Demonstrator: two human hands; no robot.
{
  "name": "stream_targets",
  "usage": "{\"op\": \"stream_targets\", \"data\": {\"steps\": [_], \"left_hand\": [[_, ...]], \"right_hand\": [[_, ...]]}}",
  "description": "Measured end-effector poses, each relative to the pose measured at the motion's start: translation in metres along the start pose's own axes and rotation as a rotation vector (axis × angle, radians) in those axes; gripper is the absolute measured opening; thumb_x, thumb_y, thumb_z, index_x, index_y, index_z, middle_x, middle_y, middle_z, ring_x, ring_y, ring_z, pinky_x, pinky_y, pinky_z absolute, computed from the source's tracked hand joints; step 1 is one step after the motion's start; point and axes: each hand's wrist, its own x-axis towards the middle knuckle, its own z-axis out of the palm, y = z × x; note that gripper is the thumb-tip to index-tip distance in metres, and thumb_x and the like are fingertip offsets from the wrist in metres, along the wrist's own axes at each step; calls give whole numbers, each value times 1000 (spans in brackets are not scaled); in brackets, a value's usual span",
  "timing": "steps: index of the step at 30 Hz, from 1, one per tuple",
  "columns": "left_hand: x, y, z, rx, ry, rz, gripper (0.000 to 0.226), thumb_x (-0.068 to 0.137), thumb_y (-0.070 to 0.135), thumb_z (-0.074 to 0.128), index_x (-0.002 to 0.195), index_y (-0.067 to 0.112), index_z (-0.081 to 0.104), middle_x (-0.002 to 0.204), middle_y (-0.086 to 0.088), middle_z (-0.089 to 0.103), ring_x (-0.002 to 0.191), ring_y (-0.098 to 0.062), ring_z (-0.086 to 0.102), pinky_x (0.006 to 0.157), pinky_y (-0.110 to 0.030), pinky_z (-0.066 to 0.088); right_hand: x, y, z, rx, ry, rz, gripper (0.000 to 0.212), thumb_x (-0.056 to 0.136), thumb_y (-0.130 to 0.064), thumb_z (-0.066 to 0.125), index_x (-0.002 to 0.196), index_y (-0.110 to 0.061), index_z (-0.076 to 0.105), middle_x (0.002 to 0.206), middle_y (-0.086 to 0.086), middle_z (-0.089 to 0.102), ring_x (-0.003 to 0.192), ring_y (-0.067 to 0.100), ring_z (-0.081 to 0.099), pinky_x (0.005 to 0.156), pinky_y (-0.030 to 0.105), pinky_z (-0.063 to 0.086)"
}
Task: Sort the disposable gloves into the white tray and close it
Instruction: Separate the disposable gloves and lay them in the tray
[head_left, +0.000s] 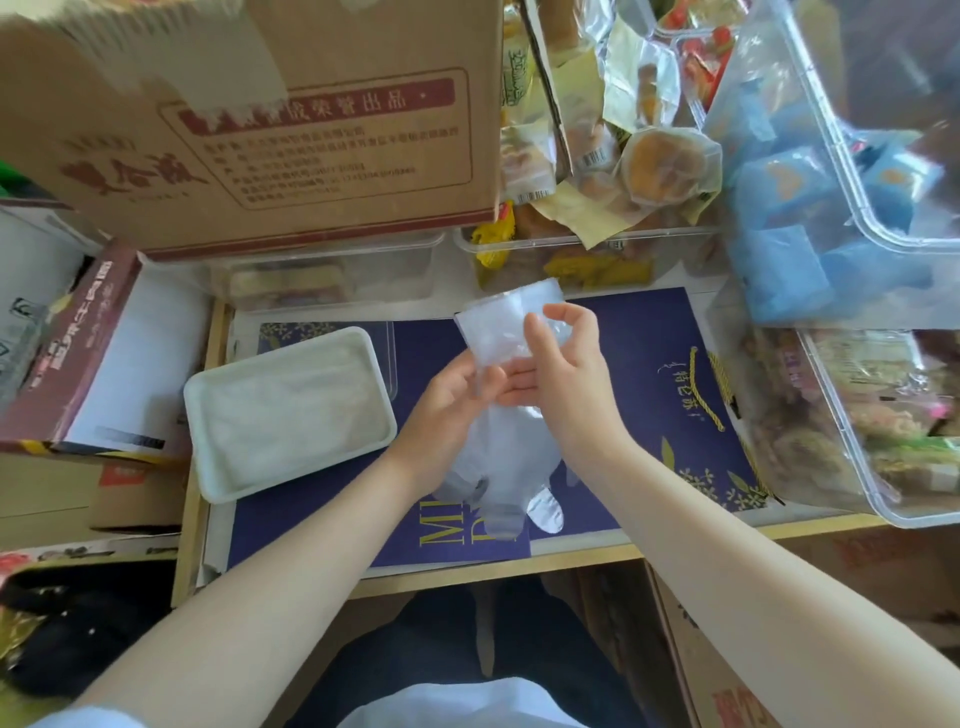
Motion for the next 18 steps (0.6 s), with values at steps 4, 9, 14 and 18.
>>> {"op": "stream_targets", "data": {"steps": [4,9,14,18], "left_hand": [[3,2,-9,184,-9,-37,28,92,-1,49,114,15,57,106,7,67,101,-2,63,87,-16,46],[6,0,-18,122,94,-159,19,94,7,48,96,15,66,89,4,71,85,-11,63,86,-29,47],[7,5,-23,-163,28,-274,23,82,13,52,81,15,75,80,-3,73,71,-13,69,69,-22,55],[12,2,-25,-211,34,-316,30,92,11,44,83,14,73,77,-4,72,68,-14,69,64,-22,55]], "right_hand": [[-3,0,-13,36,-150,21,45,100,-27,35,143,-23,19,81,15,71,73,22,70,69,29,57],[7,14,-48,-481,56,-331,84,83,-24,68,147,-21,15,99,-4,61,90,7,58,81,20,45],[33,32,-76,-173,-207,114,93,73,-49,68,147,-20,20,144,-4,43,133,13,39,107,31,32],[41,48,-80,-10,-516,276,40,83,-45,64,101,-9,63,94,-1,73,90,11,68,82,26,50]]}}
